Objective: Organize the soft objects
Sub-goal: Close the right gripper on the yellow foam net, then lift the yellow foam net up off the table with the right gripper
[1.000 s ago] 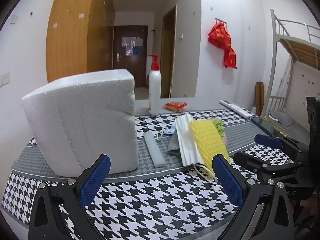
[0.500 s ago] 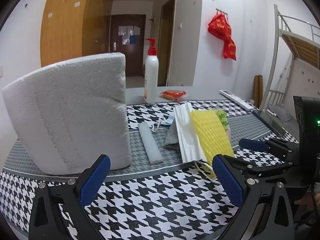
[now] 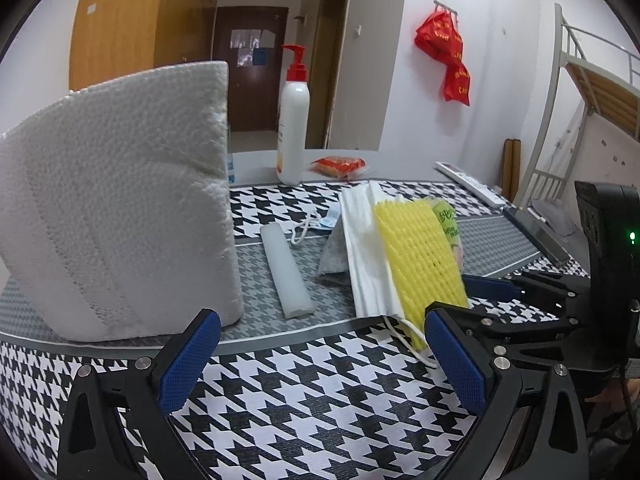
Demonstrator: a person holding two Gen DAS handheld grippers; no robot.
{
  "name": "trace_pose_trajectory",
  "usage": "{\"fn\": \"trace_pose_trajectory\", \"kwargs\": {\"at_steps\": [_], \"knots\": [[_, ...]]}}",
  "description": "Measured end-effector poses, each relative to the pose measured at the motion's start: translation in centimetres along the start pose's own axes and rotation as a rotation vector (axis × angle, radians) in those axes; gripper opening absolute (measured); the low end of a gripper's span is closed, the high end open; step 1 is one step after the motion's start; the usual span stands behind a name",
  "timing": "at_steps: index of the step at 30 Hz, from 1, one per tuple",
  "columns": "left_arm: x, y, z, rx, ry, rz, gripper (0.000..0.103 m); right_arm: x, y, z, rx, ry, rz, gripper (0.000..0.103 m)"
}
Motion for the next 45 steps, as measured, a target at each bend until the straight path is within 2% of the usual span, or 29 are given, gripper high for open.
{"fn": "trace_pose_trajectory", "kwargs": {"at_steps": [2,4,6,10,13,20,30,45], "knots": [[0.0,0.2,0.2,0.005,-0.003,0.007,0.102,0.1,0.0,0.2,0.005,-0.007,0.000,0.050],[-0.1,0.3,0.3,0.006,-0.004,0.006,0.102,0.2,0.0,0.3,0.016,-0.012,-0.004,0.040],[-0.1,0.3,0.5,0.004,-0.011,0.008,0.102,0.0,0.0,0.3,0.018,-0.019,-0.009,0.036],[-0.1,0.7,0.8,0.011,-0.012,0.025,0.102,-0.1,-0.1,-0.1,0.026,-0.005,-0.028,0.019],[0.1,1.2,0.9,0.002,-0.011,0.034,0.102,-0.4,0.1,-0.7,0.046,0.009,-0.021,0.016],[0.6,2.0,1.1,-0.001,-0.009,0.047,0.102,-0.6,0.8,-3.3,0.077,0.070,0.002,0.016],[1.6,3.9,2.0,-0.023,-0.014,0.072,0.102,-0.7,3.3,-5.9,0.053,0.138,0.055,0.016],[2.9,7.1,4.4,-0.030,-0.032,0.106,0.102,-1.8,7.2,-7.2,0.011,0.168,0.136,0.016]]}}
Point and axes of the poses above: each gripper's, at about its wrist camera, not at the fingertips, and z roughly the way its jaws point, y to its right, x to its top, the point moved 3 cm from there along z, roughly the way its jaws point, and after that the axes turned 3 degrees about -x, right-handed, at the moved point
